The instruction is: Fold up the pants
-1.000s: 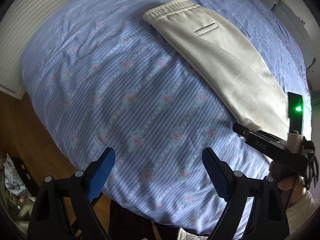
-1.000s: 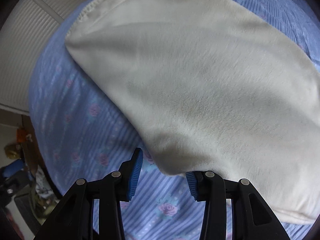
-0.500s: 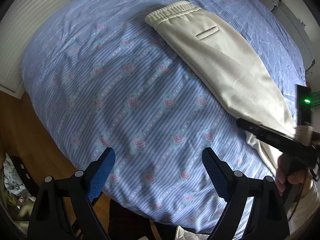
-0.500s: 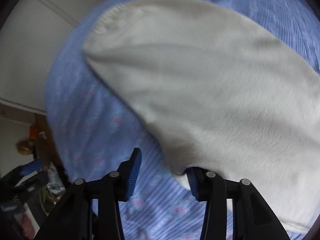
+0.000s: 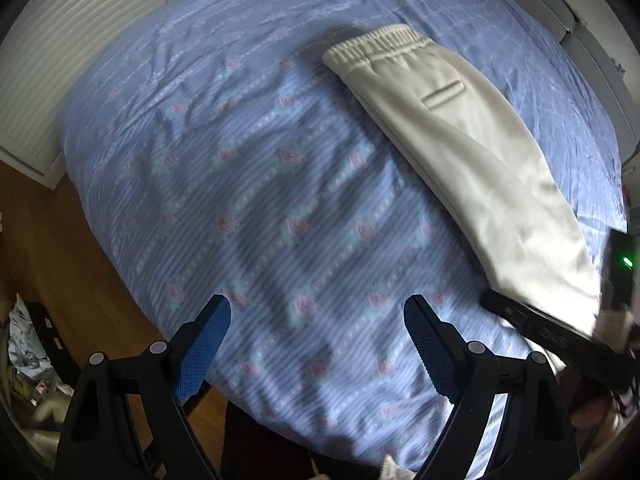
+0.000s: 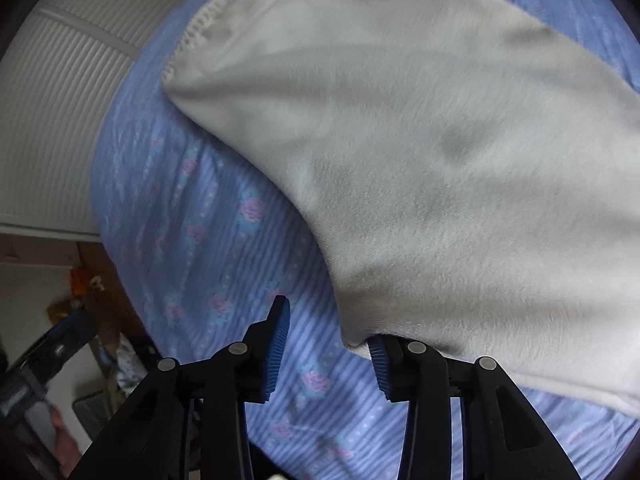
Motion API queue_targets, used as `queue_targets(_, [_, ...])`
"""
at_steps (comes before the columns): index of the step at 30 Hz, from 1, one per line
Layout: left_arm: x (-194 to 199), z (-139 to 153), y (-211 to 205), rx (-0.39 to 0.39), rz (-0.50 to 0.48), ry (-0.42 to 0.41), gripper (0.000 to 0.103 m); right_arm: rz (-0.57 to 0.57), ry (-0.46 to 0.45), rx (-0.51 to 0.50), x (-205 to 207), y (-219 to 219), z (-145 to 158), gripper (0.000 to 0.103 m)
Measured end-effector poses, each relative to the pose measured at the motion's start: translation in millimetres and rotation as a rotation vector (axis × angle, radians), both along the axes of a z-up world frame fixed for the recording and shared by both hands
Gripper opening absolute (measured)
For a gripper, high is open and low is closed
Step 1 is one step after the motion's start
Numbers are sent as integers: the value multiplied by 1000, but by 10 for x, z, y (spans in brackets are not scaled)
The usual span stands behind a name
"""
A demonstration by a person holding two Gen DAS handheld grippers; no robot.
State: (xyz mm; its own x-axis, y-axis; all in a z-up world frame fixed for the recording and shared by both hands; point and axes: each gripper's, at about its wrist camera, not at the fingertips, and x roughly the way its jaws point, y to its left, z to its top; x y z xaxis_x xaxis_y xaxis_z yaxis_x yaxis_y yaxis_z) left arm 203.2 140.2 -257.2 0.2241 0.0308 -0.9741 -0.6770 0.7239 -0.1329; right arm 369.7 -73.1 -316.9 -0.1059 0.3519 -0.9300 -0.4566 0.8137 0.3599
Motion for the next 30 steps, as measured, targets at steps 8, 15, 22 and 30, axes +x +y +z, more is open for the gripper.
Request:
queue_targets(8, [300,-48,502,1,-24,-13,89,-74,181,90,-318,-84,267,45])
queue_targets(15, [1182,73,1031,11,-293,-143,89,-165,-15,11,32,209,609,45])
queue_targets(22, [2284,16,1506,-136,-553,-266,84,-367,-87,12,774,619,727,45])
queue_targets(30, [3219,-338,1734,-331,-702,-282,73,-392,-113,-5,1048,1101,696,45])
